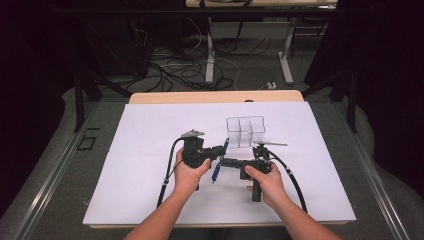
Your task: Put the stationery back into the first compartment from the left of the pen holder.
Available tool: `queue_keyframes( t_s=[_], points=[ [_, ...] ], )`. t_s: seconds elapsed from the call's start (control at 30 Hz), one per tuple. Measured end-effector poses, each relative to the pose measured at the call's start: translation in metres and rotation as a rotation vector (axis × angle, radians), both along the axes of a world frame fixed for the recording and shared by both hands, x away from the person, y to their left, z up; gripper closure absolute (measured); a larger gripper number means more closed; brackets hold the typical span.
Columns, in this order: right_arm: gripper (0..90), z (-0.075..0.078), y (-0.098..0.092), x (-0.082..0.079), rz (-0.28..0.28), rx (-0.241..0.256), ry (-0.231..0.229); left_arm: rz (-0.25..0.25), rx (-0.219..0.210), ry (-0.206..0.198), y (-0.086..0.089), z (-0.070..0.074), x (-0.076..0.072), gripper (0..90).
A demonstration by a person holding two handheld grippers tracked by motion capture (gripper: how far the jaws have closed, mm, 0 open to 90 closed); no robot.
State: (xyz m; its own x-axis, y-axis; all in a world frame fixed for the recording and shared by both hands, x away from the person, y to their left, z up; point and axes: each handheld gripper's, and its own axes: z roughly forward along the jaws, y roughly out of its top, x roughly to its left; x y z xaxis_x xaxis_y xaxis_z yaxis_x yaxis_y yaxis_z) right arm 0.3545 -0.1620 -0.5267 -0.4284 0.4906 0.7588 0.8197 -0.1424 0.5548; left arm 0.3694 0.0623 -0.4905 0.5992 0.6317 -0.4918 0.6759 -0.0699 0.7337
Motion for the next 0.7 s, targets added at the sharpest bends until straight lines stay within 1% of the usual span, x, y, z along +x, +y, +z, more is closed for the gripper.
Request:
queue_keyframes(
  t_s=[0.2, 0.23, 0.27, 0.4, 0.43, 0.53, 0.6, 0.63, 0.7],
  points=[
    [67.9, -0.0017, 0.0014, 0.0003, 0.015, 0.005, 0.016, -0.011, 0.002, 0.000, -0.0022, -0.0003, -0.0003, 79.5],
    [68.0, -0.0018, 0.0022, 0.0002, 0.012, 0.010, 0.022, -0.012, 0.000, 0.002, -0.0028, -0.0004, -0.0006, 79.5],
    [68.2, -0.0011, 0.0032, -0.0001, 0.007, 0.018, 0.038, -0.013, 0.003, 0.003, -0.0031, -0.0004, -0.0009, 79.5],
    [70.2, -0.0020, 0.0039, 0.0006, 0.004, 0.019, 0.043, -0.022, 0.004, 0.000, -0.0054, -0.0011, -0.0013, 79.5],
    [70.8, -0.0023, 0.0048, 0.0009, -0.003, 0.026, 0.047, -0.025, 0.004, 0.005, -0.0060, -0.0011, -0.0016, 79.5],
    [73.4, -0.0028, 0.0051, 0.0012, 0.005, 0.032, 0.060, -0.029, 0.002, 0.007, -0.0069, -0.0016, -0.0017, 79.5],
    [75.9, -0.0035, 0.0052, 0.0011, 0.004, 0.031, 0.056, -0.032, 0.004, 0.006, -0.0066, -0.0015, -0.0020, 79.5],
    [76.7, -0.0036, 0.0045, 0.0012, 0.009, 0.026, 0.062, -0.033, 0.004, 0.006, -0.0066, -0.0015, -0.0020, 79.5],
    [77.9, -0.0046, 0.0035, 0.0014, 0.002, 0.035, 0.072, -0.033, 0.003, 0.005, -0.0066, -0.0015, -0.0020, 79.5]
  ],
)
